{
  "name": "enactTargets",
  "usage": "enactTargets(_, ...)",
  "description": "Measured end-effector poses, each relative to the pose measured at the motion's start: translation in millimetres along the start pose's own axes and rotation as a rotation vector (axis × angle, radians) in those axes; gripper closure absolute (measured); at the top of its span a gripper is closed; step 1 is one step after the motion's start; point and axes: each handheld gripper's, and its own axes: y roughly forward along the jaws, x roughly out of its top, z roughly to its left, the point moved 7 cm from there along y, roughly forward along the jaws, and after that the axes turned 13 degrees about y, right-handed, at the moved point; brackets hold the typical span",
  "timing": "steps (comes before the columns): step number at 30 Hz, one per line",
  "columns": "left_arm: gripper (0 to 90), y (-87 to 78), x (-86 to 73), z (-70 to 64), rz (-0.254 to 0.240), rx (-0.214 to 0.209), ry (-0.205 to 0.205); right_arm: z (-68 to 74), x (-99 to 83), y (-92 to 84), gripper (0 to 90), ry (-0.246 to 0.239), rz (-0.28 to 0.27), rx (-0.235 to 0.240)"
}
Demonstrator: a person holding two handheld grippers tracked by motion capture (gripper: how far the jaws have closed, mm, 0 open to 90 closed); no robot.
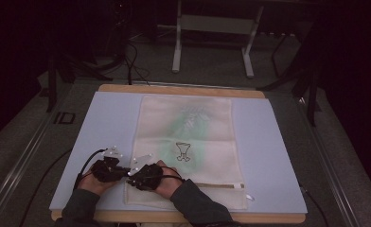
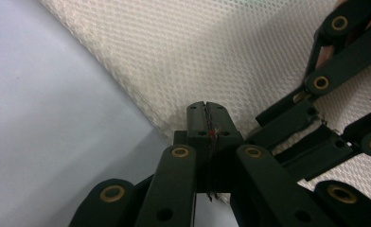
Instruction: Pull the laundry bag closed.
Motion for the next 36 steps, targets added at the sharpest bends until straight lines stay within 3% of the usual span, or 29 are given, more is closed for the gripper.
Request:
enactTargets(9,89.9,-0.6,-0.7,-1.3,0.021,0.008,0.016,0.1,-1.6,-2.3,82.2,-0.010,0.006,-0.003)
enactTargets(36,90.0,-0.7,-1.3,-0.6,0.013,0.001,0.018,-0.6,-10.4,-14.2,82.3,-0.042,0.036,-0.040)
